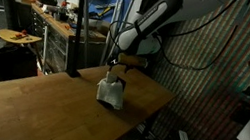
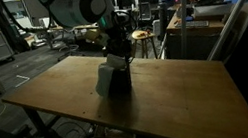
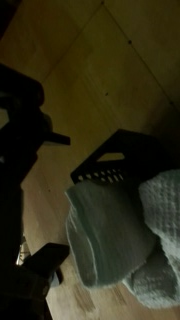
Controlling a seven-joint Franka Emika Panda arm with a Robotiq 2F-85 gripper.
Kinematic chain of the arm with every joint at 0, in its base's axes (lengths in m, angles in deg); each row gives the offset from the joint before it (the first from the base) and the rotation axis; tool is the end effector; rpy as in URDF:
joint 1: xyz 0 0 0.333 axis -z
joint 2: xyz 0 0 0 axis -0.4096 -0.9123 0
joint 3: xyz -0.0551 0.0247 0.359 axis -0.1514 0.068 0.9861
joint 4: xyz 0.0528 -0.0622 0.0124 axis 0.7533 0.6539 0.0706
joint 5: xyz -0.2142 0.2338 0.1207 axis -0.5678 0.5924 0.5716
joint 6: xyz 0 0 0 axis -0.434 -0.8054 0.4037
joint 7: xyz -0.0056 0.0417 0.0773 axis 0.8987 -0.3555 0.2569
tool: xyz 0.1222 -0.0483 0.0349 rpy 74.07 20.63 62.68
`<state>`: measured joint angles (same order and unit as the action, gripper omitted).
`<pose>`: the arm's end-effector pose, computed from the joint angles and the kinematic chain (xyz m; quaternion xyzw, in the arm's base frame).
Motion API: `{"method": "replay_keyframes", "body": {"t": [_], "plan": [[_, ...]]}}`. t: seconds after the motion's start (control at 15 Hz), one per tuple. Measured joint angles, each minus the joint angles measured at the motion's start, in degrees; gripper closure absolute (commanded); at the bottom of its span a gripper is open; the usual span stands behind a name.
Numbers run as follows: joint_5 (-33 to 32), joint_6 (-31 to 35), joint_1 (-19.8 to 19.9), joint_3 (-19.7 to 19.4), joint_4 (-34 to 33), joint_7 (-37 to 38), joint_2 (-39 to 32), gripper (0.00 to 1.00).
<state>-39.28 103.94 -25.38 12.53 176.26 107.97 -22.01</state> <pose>0.5389 -0.1022 0.3579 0.9595 -0.2369 0.1490 0.0312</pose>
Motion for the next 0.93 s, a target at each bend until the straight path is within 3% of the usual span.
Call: {"method": "replay_keyframes", "body": {"t": [0.13,0.33,0.53,0.93], "plan": [[-7.15,-0.1,-3.08,-4.15,-0.03,8.57,0.02,0.0],[-15.21,-1.74,-5.29,-5.51,-0.06,18.93,0.38,0.0],[-18.63,-5.69,-6.51,-4.22,-0.06,24.5,1.72,0.0],[-19.05,-11.89,-6.27,0.98,-0.06,28.48,4.65,0.0]]}}
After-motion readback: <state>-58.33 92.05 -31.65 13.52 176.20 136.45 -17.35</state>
